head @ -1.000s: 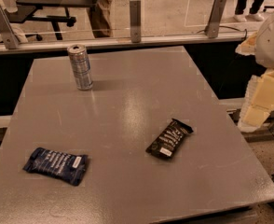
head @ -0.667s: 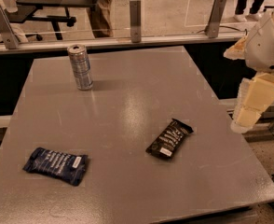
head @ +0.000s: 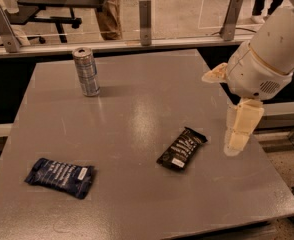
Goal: Move rxbar chocolate near redbull can
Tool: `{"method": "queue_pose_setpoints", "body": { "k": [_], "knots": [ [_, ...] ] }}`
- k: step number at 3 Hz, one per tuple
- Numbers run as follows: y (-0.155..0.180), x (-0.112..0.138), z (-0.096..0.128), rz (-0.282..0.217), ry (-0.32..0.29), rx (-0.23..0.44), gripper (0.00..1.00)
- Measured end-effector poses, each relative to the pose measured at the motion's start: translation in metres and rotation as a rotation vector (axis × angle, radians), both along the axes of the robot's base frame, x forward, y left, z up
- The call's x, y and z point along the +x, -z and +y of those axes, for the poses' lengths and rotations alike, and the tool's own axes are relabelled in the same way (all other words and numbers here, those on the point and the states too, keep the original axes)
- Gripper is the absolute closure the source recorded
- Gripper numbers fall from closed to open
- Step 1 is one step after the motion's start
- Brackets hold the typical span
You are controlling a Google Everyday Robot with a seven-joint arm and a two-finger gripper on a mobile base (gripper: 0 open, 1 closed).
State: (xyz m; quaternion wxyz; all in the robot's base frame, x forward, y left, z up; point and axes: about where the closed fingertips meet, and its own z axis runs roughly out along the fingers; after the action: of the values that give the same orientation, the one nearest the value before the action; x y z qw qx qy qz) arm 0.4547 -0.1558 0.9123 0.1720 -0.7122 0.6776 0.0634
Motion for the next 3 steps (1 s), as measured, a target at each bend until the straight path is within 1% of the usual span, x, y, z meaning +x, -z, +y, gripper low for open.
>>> {"method": "queue_pose_setpoints", "body": {
  "k": [1,2,3],
  "knots": [
    [0.022,0.001,0.016,0.025,-0.095,-0.009,0.00],
    [0.044,0.000,0.027,0.063,-0.173,-0.025,0.00],
    [0.063,-0.004,0.036,0.088,-0.233,-0.051,0.02]
  ]
}}
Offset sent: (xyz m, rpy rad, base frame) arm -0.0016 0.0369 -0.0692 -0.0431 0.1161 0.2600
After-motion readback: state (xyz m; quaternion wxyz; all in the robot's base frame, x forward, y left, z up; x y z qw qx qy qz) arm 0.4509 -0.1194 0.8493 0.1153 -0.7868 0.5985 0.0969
